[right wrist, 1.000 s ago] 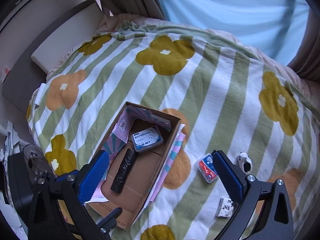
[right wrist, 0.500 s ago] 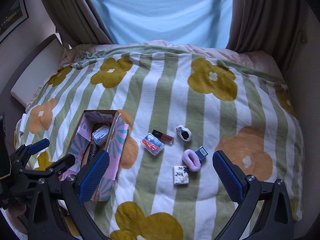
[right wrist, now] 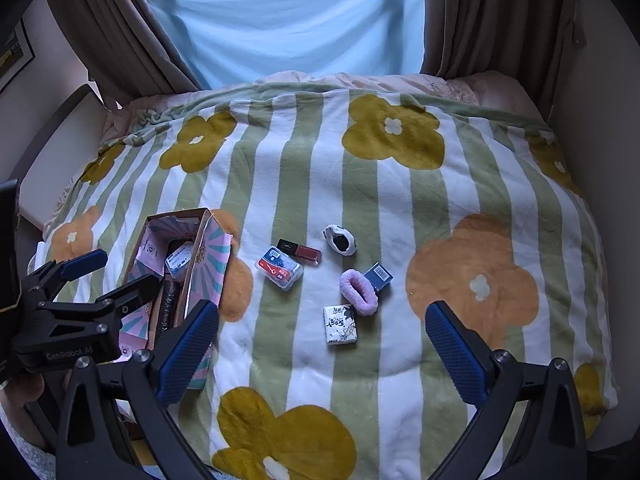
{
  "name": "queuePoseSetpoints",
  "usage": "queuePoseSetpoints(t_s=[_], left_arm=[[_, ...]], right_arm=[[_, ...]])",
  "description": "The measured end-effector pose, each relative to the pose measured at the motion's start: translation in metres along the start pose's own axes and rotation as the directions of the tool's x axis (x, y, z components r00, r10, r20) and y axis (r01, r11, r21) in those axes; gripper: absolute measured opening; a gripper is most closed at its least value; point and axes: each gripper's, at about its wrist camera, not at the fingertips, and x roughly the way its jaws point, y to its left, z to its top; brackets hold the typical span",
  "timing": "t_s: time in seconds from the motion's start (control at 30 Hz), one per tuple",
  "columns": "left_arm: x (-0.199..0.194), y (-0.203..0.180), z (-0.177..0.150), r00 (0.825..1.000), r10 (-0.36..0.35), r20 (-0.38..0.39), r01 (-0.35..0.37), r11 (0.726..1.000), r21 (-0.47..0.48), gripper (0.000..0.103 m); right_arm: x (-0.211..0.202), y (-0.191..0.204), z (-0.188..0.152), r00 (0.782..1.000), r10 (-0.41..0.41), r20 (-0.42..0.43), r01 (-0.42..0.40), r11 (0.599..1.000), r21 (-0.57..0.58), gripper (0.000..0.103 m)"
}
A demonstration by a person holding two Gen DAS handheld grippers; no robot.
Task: Organize objects
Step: 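Lift both open tools out of the box and move toward the remaining items, then grasp the blue-and-red floss-pick box with the left tool while the right tool grasps the tissue pack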
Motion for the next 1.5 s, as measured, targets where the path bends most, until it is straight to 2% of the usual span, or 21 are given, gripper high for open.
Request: queuePoseSetpoints(t_s=[0.23,0.47,0.57,0.83,0.97,1.17,1.3,1.37,1.43,1.5], left_arm=[[0.047,-0.016,0.019,0.997,-0.026,-0.072,0.032,0.996,0.083,0.103],[0.124,-0.028,0.031,0.982,-0.058,-0.178,0.082,0.988,0.133,0.103],[0.166,-0.032,0.032,0.97,-0.054,-0.238,0.095,0.982,0.166,0.103],[0.262,-0.031,0.026,0.93,-0.026,-0.367,0.11,0.971,0.211,0.103],[0.299,-0.026,0.021,0.905,-0.042,-0.424,0.139,0.97,0.2,0.103],[0.331,-0.017,0.011,0.878,-0.044,-0.477,0.151,0.97,0.19,0.102],[0.341,-0.012,0.009,0.87,-0.053,-0.49,0.161,0.97,0.182,0.101],[0.345,-0.01,0.008,0.863,-0.067,-0.502,0.173,0.971,0.167,0.097],[0.349,-0.009,0.007,0.853,-0.073,-0.516,0.181,0.97,0.162,0.082],[0.351,-0.01,0.006,0.854,-0.065,-0.517,0.18,0.968,0.177,0.081]], right_arm=[[0.033,-0.007,-0.017,0.999,-0.019,-0.044,0.02,0.999,0.027,0.103],[0.083,-0.014,-0.04,0.996,-0.039,-0.083,0.044,0.997,0.068,0.099],[0.107,-0.015,-0.048,0.994,-0.057,-0.091,0.062,0.997,0.046,0.098],[0.178,-0.026,-0.065,0.983,-0.073,-0.166,0.081,0.996,0.04,0.082],[0.208,-0.028,-0.07,0.977,-0.065,-0.202,0.074,0.996,0.039,0.077],[0.236,-0.031,-0.073,0.972,-0.046,-0.232,0.056,0.998,0.035,0.072],[0.245,-0.031,-0.075,0.966,-0.044,-0.253,0.054,0.998,0.033,0.064],[0.248,-0.032,-0.077,0.965,-0.037,-0.261,0.05,0.998,0.043,0.059],[0.249,-0.033,-0.079,0.964,-0.025,-0.266,0.041,0.998,0.053,0.051],[0.251,-0.033,-0.082,0.962,-0.03,-0.273,0.046,0.998,0.053,0.044]])
